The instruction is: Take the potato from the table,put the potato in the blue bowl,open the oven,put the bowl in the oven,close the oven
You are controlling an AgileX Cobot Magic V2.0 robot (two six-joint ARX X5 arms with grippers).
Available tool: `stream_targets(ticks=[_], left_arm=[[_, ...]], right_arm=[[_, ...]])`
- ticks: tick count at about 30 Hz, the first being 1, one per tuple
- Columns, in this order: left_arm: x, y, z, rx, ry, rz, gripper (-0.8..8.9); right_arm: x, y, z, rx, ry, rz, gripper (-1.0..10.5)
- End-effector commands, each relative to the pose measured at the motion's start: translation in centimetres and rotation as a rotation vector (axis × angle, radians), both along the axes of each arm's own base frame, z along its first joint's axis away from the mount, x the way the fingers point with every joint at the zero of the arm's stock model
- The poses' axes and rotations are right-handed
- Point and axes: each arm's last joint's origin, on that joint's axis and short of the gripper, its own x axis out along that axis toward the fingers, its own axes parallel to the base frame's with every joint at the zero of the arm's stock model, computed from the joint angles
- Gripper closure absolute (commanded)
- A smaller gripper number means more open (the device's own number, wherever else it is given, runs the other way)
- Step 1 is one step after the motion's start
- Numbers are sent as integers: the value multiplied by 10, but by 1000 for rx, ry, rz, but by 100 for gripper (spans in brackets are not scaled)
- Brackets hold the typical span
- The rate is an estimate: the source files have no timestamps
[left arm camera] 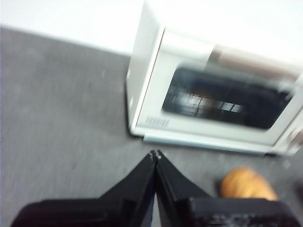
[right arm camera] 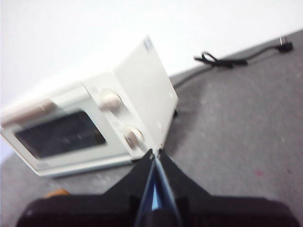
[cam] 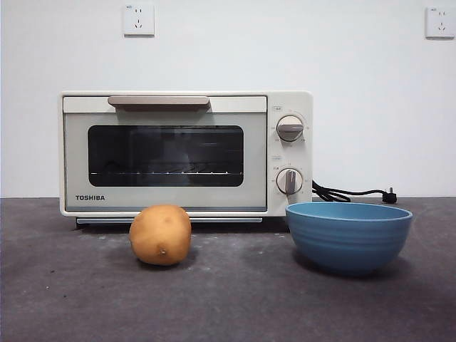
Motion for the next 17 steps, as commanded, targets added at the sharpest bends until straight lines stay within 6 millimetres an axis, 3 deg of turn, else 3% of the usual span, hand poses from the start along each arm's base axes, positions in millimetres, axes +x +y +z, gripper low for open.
stream_targets(ticks=[1,9,17], left_arm=[[-5,-1,17,-23,-11,-34,821],[-13,-6,64,-30,71,-195,821],[-15,-11,96,21,183,-409,821]], right_arm=[[-3,0,18,43,20,3,959],[-2,6,78,-52,161,218,959],[6,12,120,-200,348,505,959]])
